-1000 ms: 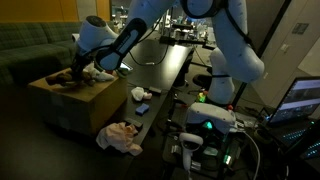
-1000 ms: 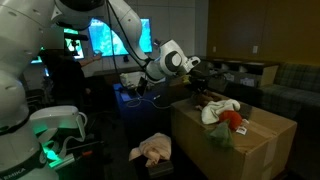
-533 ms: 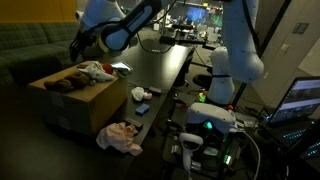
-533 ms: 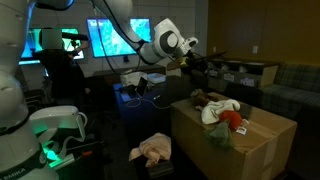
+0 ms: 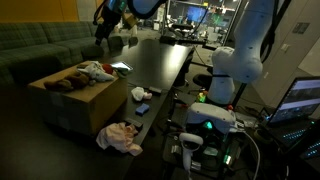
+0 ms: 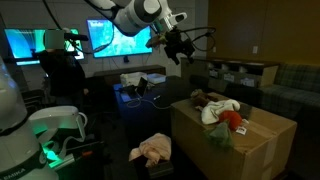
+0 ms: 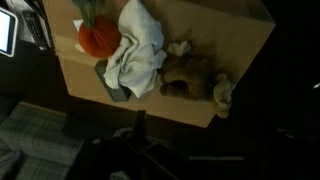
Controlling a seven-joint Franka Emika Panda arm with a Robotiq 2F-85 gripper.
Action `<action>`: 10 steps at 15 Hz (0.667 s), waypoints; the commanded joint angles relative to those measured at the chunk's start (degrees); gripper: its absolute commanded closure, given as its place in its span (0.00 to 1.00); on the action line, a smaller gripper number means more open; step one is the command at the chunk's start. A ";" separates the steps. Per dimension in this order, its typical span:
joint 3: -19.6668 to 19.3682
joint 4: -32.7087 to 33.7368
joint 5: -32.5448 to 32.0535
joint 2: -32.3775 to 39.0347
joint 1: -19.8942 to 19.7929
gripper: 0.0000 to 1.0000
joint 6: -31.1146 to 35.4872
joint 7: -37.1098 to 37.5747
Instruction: Pick up all the objects that are on the box and put them on the table, then pick up the objects that are on the table and put them on the box
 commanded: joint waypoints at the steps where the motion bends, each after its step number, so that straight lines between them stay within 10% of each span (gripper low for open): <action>1: 10.97 -8.02 3.86 -14.44 -11.17 0.00 -10.51 -1.35; 5: 14.86 -14.63 9.37 -28.14 -18.04 0.00 -20.82 -2.48; 10: 10.81 -22.39 11.49 -43.80 -25.04 0.00 -28.65 -8.52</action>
